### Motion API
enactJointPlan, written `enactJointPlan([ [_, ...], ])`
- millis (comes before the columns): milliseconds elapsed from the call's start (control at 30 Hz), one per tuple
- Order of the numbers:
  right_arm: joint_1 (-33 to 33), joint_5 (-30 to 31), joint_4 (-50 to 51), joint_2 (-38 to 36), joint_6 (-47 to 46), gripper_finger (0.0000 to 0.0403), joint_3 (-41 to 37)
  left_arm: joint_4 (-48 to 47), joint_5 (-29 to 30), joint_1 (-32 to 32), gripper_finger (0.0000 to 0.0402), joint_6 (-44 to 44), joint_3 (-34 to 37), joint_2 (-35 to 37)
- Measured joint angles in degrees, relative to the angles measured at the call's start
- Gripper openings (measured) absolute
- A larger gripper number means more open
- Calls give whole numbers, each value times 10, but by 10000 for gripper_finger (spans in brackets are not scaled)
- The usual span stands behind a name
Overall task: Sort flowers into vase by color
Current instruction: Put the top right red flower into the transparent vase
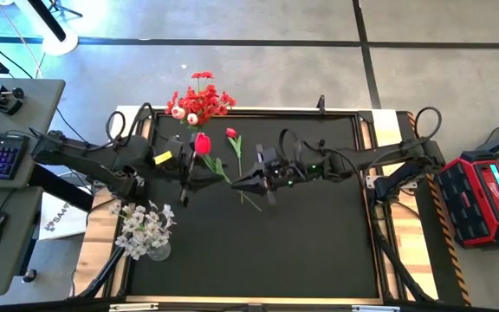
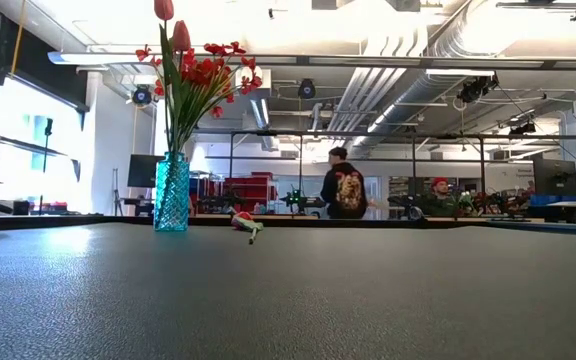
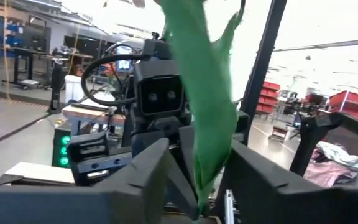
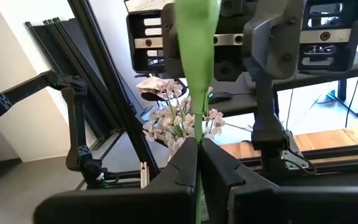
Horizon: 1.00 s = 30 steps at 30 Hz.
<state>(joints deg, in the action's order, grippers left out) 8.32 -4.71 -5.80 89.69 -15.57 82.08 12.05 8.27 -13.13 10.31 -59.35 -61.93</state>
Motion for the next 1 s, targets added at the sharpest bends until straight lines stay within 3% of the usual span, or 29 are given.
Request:
enactJointPlan([
  [167, 0, 0, 2, 0, -9, 1, 0, -19, -6, -1, 34, -17, 0, 5],
  [233, 0, 0, 6, 0, -17, 8, 0, -40, -10, -1, 11, -28, 0, 12],
  [367, 0, 15, 22, 0, -43, 40, 0, -141, 5, -1, 6, -33, -9, 36],
  [600, -3, 63, 99, 0, -106, 123, 0, -550, 53, -25, 2, -64, -185, 57],
  [767, -13, 91, 193, 0, -176, 148, 0, -760, -7, -64, 1, -18, -285, 65],
  [867, -14, 92, 231, 0, -211, 151, 0, -799, -28, -110, 1, 41, -288, 97],
  [1000, -1, 110, 254, 0, -219, 149, 0, -781, 54, -187, 1, 92, -248, 167],
])
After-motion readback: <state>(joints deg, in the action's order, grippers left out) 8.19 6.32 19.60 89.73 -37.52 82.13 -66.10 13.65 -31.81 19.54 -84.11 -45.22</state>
